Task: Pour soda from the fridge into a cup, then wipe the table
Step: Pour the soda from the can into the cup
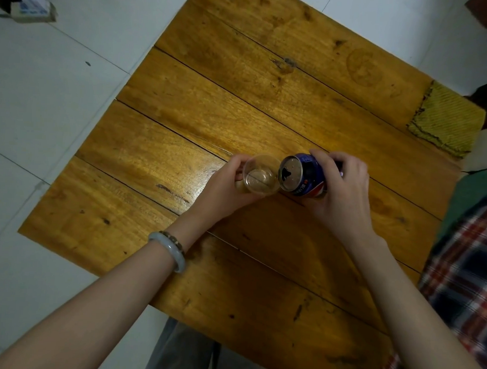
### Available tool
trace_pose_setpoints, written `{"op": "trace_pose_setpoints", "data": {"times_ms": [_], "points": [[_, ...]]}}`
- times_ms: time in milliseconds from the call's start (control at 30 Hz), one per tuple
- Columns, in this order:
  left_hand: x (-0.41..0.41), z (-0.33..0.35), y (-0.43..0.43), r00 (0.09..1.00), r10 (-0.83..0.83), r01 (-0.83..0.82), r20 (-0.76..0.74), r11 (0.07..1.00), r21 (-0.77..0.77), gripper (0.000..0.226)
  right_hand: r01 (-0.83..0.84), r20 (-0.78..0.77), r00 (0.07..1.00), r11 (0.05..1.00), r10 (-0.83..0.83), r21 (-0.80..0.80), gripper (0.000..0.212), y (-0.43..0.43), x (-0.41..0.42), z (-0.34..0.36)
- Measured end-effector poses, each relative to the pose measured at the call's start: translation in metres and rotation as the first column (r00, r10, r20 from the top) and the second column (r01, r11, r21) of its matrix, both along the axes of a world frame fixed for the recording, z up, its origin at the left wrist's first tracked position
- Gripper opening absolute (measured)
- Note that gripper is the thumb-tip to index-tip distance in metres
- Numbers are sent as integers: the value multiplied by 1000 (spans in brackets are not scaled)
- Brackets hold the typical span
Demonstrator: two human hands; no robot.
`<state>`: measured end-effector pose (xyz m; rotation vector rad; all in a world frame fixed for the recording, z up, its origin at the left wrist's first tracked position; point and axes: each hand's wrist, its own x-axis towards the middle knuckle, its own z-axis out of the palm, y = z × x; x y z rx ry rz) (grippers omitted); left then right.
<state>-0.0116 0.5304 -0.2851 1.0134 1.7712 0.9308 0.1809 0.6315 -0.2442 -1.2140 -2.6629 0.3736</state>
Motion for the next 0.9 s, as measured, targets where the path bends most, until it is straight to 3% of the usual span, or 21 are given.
{"op": "trace_pose_setpoints", "data": {"times_ms": [900], "points": [[0, 1, -1, 1000, -6, 6, -4, 1000, -5, 56, 6, 39, 999, 999, -8, 54, 79, -1, 1, 5]]}}
